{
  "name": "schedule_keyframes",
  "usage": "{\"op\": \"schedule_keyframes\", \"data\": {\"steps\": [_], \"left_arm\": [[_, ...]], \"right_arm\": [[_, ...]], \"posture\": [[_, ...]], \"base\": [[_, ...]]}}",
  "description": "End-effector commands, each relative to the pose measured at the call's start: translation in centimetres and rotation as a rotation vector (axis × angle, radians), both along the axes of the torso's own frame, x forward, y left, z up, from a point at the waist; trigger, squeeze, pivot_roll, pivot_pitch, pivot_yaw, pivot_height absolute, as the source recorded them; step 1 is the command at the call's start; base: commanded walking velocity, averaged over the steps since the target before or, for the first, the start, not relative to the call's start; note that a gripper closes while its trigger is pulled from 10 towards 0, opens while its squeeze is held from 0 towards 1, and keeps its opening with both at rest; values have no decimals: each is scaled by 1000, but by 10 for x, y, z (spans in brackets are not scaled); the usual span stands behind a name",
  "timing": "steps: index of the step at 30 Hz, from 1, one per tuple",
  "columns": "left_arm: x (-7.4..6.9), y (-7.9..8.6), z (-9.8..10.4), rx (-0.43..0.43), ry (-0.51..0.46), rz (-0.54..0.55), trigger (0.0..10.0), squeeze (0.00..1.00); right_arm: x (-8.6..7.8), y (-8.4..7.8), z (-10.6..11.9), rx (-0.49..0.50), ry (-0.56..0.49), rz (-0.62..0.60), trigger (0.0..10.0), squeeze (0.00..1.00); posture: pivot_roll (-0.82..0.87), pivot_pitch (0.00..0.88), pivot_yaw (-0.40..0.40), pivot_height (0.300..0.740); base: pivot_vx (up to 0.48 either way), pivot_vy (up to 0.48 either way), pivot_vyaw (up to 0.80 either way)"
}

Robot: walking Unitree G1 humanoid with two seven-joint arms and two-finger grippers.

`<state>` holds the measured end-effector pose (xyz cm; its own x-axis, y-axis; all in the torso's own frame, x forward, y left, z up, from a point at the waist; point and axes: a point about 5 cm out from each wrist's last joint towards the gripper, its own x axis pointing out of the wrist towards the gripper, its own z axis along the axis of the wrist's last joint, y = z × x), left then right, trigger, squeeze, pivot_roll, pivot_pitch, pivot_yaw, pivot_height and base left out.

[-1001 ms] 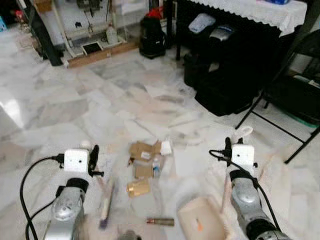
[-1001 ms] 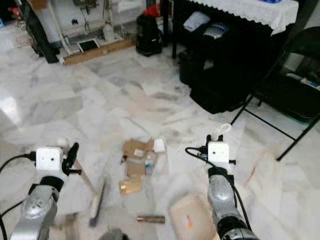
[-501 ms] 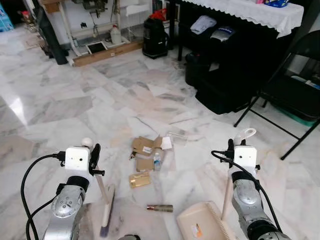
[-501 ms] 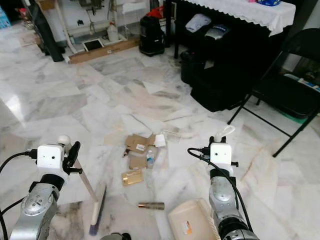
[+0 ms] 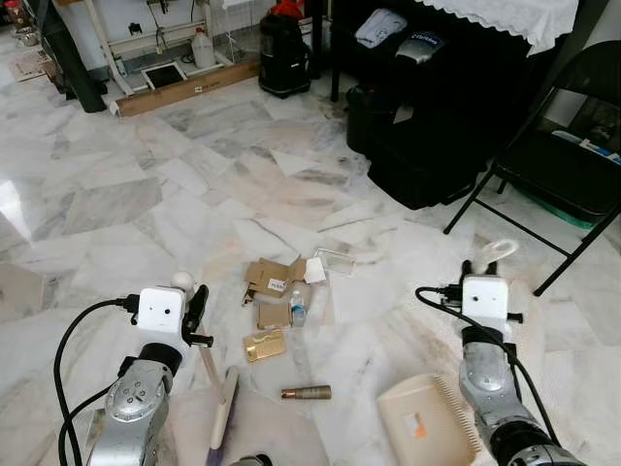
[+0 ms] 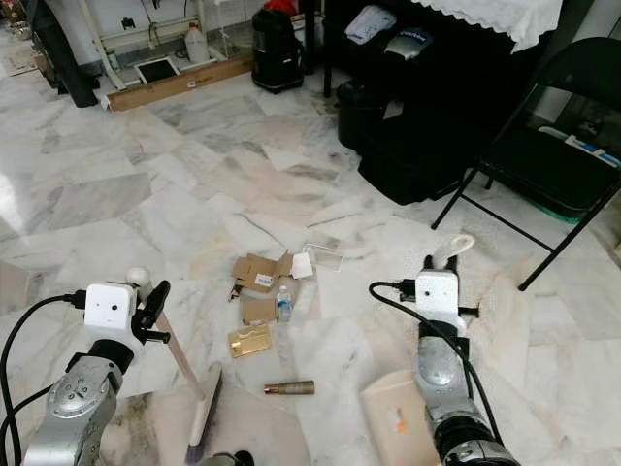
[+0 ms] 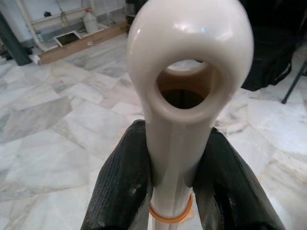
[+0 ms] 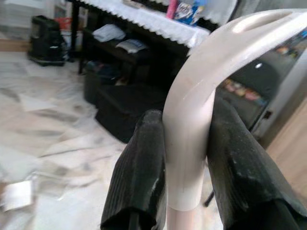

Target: Sweep floor

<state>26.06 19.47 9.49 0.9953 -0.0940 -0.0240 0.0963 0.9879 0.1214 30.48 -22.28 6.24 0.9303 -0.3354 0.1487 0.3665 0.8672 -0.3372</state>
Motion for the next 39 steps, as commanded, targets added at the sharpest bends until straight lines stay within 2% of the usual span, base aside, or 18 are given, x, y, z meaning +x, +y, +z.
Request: {"op": "schedule_keyframes", "data": {"steps": [1, 6, 10, 11, 12, 15, 21, 26, 32, 39], "left_arm": [[-2, 1, 4, 19, 2, -17, 10000, 0], [-4, 2, 3, 21, 19, -36, 10000, 0], [-5, 3, 4, 21, 22, -40, 10000, 0], [-5, 2, 4, 18, 24, -45, 10000, 0], [-4, 1, 4, 15, 25, -49, 10000, 0], [-5, 0, 4, 12, 28, -54, 10000, 0], [-8, -1, 3, -1, 35, -60, 10000, 0], [-7, 1, 0, -6, 45, -63, 10000, 0], [-9, -1, 4, -20, 40, -63, 10000, 0], [-1, 2, 21, -13, -78, 17, 10000, 0]], "right_arm": [[5, -1, 7, -22, -22, -12, 10000, 0], [8, 2, 8, -3, -25, -8, 10000, 0], [18, 10, 16, 96, -44, 52, 10000, 0], [23, 13, 19, 206, -50, 72, 10000, 0], [26, 14, 21, 272, -56, 81, 10000, 0], [28, 12, 27, 238, -87, 67, 10000, 0], [31, 11, 44, -5, -153, 92, 10000, 0], [30, 11, 42, -80, -135, 83, 10000, 0], [25, 15, 30, -58, -99, 77, 10000, 0], [24, 18, 28, 0, -104, 86, 10000, 0]], "posture": [[138, 80, 22, 740], [158, 81, 28, 740], [162, 83, 34, 740], [163, 86, 36, 740], [163, 86, 36, 740], [165, 88, 37, 740], [173, 96, 38, 740], [177, 99, 37, 740], [182, 101, 37, 740], [161, 96, 36, 740]], "base": [[0, 0, 0], [0, 0, 0], [0, 0, 0], [0, 0, 0], [0, 0, 0], [0, 0, 0], [0, 0, 0], [0, 0, 0], [0, 0, 0], [0, 0, 0]]}}
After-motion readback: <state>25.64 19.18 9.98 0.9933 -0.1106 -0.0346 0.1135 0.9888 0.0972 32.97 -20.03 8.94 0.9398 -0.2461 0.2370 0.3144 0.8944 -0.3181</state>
